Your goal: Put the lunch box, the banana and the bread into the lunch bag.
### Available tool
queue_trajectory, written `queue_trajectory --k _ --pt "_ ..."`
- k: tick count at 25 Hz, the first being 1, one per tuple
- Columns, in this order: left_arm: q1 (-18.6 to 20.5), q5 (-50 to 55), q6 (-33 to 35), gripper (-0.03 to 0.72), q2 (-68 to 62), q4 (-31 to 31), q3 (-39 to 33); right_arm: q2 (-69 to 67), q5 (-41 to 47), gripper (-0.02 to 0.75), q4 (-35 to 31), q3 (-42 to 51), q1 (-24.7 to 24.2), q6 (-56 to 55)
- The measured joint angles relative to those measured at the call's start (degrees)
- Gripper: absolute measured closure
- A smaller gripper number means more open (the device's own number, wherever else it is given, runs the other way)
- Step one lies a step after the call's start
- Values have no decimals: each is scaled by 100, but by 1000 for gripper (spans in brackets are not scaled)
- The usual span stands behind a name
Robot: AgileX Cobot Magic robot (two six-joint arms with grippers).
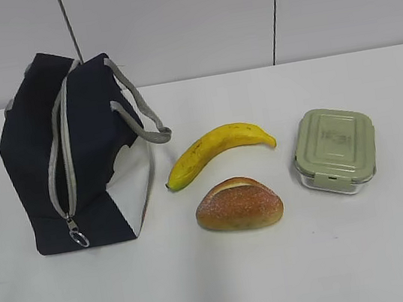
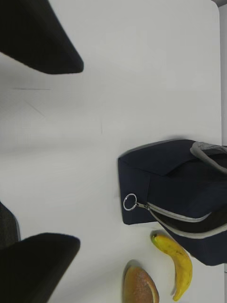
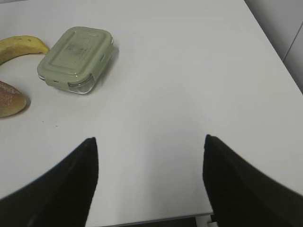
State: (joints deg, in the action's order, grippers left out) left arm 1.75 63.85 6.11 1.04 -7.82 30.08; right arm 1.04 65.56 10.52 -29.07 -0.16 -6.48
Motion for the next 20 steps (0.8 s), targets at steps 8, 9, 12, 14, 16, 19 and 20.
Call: queue_trajectory --k 8,9,12,14,16,19,20 --pt "0 0 0 32 0 0 0 0 0 227 0 0 0 0" --pt "0 0 0 33 0 0 0 0 0 227 0 0 0 0" --pt "0 0 0 44 0 0 0 0 0 227 0 0 0 0" --pt "0 0 0 66 0 0 0 0 0 227 0 0 0 0" --pt "0 0 0 87 0 -5 0 0 0 227 0 0 0 0" --pt "0 -13 0 95 -59 -66 5 0 0 227 0 0 0 0" --pt "0 -25 0 97 -150 -90 30 0 0 227 0 0 0 0"
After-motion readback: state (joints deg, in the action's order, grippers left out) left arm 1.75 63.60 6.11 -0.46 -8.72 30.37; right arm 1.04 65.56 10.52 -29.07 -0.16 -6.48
